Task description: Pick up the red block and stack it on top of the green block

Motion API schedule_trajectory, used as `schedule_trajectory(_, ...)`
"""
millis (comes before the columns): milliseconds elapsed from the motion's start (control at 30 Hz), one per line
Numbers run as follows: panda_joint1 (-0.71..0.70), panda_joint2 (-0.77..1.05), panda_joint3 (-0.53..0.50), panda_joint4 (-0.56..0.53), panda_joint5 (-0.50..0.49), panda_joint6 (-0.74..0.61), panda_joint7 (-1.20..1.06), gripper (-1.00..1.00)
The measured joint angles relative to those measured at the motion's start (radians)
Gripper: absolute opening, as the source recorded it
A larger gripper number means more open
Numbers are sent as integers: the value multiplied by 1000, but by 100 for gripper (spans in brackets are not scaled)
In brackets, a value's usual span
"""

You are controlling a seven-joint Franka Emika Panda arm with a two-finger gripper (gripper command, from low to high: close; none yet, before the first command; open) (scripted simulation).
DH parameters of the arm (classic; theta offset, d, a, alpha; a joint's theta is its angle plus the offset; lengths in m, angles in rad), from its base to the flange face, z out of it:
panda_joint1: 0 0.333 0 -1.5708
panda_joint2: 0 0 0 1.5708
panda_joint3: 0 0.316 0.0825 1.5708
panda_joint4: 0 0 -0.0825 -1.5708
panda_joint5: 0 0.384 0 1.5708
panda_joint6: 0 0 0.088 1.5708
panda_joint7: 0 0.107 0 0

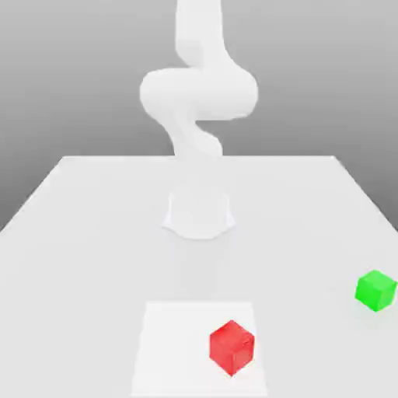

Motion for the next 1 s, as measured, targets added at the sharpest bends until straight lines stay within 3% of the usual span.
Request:
schedule_trajectory(300, -66, 330, 109, -114, 34, 157, 317, 0)
schedule_trajectory(567, -95, 621, 180, -213, -11, 294, 647, 0)
schedule_trajectory(733, -69, 806, 170, -272, -69, 381, 868, 0)
schedule_trajectory(900, -14, 988, 102, -258, -144, 522, 954, 0)
schedule_trajectory(933, -2, 1019, 88, -254, -155, 549, 963, -100)
schedule_trajectory(1000, -2, 1019, 88, -254, -155, 549, 963, -100)
